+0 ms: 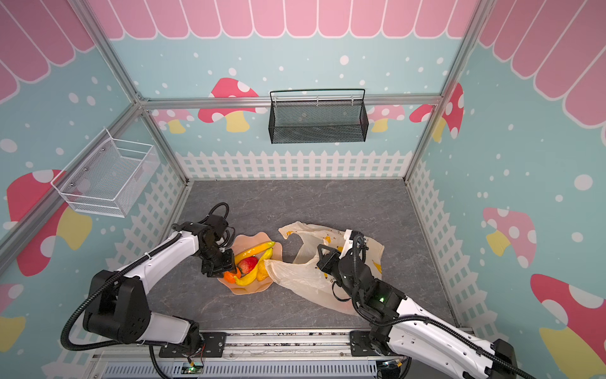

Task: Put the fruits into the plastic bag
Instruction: 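Lower the left gripper into the bowl and grasp the orange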

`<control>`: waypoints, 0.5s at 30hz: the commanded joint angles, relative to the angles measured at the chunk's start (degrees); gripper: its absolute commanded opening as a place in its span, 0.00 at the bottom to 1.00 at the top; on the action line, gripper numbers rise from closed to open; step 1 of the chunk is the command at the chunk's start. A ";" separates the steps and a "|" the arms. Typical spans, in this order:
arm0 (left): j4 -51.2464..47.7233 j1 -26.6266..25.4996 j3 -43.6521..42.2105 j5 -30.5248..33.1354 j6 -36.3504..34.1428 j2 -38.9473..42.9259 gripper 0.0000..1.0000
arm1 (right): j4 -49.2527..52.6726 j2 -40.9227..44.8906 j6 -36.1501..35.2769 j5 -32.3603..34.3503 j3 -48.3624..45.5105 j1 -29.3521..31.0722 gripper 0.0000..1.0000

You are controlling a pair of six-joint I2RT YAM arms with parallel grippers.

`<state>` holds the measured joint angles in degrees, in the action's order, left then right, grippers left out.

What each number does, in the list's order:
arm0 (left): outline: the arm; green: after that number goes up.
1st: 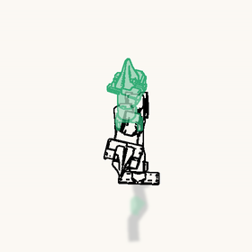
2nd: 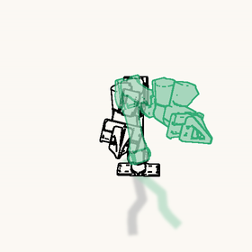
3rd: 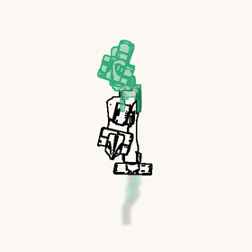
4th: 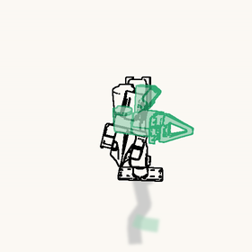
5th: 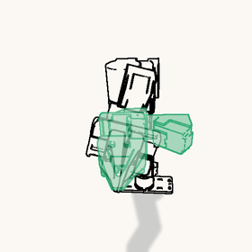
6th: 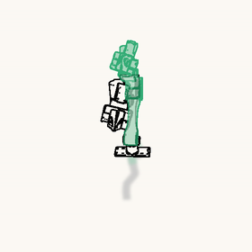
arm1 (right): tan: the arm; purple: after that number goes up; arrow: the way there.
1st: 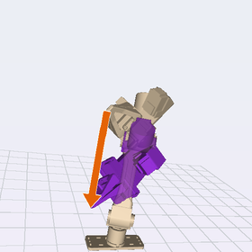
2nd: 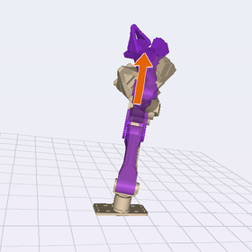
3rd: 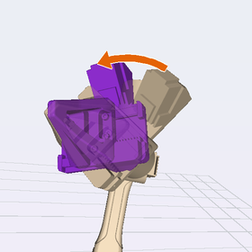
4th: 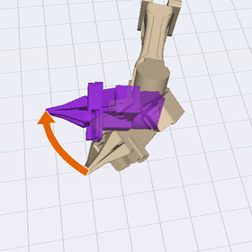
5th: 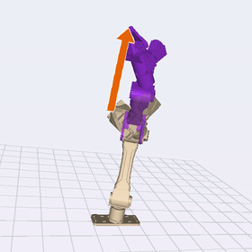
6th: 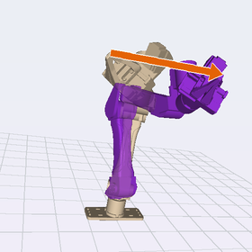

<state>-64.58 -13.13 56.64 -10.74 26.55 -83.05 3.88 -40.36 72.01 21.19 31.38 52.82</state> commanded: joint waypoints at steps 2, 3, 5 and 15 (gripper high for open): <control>0.45 0.47 -0.44 0.27 -0.76 -0.37 0.44 | 0.32 0.10 0.16 1.04 1.14 -0.09 0.00; 0.44 0.47 -0.41 0.28 -0.79 -0.37 0.43 | 0.29 0.14 0.11 1.03 1.09 -0.09 0.00; 0.49 0.53 -0.39 0.37 -0.88 -0.28 0.40 | 0.34 0.12 0.10 0.97 1.07 -0.10 0.00; 0.35 0.47 -0.14 -0.40 -1.33 0.91 0.28 | 0.33 0.02 0.50 1.06 0.90 -0.13 0.00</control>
<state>-64.14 -13.13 56.64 -10.96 25.93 -83.02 3.88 -40.36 72.03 21.39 31.38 52.82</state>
